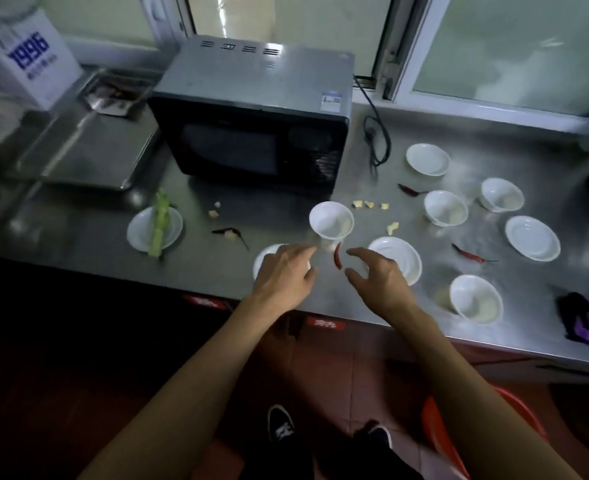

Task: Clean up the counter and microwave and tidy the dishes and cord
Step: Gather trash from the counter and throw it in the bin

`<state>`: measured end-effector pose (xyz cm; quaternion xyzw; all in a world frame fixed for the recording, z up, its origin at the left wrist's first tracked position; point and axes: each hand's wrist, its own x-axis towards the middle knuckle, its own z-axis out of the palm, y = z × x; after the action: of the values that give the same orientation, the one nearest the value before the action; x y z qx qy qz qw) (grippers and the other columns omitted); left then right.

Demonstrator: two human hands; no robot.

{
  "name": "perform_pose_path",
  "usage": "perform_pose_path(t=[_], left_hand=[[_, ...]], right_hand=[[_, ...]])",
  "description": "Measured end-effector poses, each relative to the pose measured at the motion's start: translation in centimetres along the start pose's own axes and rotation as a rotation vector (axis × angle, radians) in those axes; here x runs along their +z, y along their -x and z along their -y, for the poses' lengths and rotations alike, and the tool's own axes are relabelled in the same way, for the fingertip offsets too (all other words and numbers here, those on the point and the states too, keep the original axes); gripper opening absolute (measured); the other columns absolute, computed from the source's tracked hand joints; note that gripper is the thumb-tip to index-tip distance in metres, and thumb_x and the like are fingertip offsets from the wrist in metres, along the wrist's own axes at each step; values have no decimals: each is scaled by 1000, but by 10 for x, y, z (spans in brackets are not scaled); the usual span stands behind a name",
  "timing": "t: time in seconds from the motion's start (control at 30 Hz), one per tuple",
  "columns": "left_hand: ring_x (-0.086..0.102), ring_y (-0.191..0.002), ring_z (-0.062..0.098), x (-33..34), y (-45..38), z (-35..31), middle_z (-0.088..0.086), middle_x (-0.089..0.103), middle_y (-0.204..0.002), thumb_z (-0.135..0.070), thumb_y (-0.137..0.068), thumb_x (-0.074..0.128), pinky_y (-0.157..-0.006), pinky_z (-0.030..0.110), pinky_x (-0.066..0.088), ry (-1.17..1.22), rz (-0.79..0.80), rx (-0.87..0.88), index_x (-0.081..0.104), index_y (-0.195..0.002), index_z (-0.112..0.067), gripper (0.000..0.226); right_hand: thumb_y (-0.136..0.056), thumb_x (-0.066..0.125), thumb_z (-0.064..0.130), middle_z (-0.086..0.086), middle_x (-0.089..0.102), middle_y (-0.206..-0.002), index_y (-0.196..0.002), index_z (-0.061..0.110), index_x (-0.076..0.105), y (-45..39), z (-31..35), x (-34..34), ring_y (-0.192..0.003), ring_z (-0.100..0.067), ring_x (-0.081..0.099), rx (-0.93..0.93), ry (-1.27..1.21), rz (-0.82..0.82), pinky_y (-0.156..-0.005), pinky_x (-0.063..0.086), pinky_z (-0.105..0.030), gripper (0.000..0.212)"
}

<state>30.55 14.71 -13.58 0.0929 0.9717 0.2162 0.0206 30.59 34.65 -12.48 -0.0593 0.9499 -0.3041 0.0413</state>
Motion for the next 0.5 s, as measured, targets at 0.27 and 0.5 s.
perform_pose_path(t=[0.27, 0.5], left_hand=[[58, -115, 24, -11, 9, 76, -2, 65, -127, -32, -93, 57, -95, 42, 49, 21, -28, -172, 59, -131, -22, 39], [46, -132, 27, -19, -13, 123, 6, 52, -145, -30, -98, 51, -108, 43, 36, -21, 47, -321, 49, -144, -17, 47]], right_hand=[[-91, 69, 24, -3, 67, -128, -128, 17, 63, -43, 46, 56, -116, -26, 62, -86, -27, 150, -99, 48, -39, 39], [-92, 65, 23, -1, 62, -135, -132, 19, 61, -99, 68, 103, -124, -22, 57, -148, -66, 284, -104, 43, -33, 40]])
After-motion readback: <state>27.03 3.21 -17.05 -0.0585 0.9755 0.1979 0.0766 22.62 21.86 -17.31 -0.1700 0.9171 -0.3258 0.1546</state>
